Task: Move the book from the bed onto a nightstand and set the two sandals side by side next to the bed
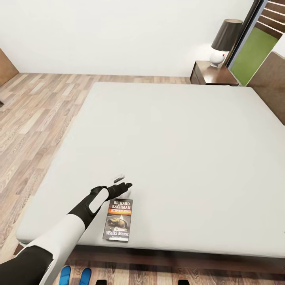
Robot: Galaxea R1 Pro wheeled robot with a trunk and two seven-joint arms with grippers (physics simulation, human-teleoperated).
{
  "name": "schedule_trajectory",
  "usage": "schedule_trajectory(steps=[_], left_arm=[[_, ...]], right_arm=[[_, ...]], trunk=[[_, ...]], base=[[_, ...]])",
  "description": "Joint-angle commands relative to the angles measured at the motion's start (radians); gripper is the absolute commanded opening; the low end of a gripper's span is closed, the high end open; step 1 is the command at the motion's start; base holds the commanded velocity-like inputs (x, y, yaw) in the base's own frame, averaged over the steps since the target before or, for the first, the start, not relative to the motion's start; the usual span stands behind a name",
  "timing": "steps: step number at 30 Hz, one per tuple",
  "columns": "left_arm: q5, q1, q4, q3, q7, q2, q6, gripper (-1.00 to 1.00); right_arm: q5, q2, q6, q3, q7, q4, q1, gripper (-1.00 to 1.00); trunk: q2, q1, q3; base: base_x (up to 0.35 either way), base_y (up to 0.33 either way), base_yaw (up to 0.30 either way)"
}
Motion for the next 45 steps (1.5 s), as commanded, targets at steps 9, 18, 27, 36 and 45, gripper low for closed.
schedule_trajectory(steps=[9,18,27,36,45], left_arm=[[0.010,0.000,-0.001,-0.003,0.006,0.001,0.002,1.00],[0.010,0.000,-0.002,-0.002,0.006,0.002,0.001,1.00],[0.011,0.000,0.000,-0.001,0.006,0.002,0.000,1.00],[0.011,0.000,0.001,-0.001,0.006,0.002,0.000,1.00],[0.011,0.000,0.001,0.000,0.006,0.003,0.000,1.00]], right_arm=[[-0.008,0.000,-0.001,0.000,0.006,0.003,-0.001,1.00],[-0.008,0.000,-0.002,0.000,0.006,0.003,-0.001,1.00],[-0.008,0.000,-0.002,0.000,0.006,0.003,-0.001,1.00],[-0.008,-0.001,-0.002,0.000,0.006,0.003,-0.001,1.00],[-0.008,0.000,-0.002,0.000,0.006,0.003,-0.001,1.00]], trunk=[[0.000,0.000,0.000],[0.000,0.000,0.000],[0.000,0.000,0.000],[0.000,0.000,0.000],[0.000,0.000,0.000]], base=[[0.000,0.000,0.000],[0.015,0.000,0.000],[-0.124,0.000,0.000],[-0.019,0.000,0.000],[-0.001,0.000,0.000]])
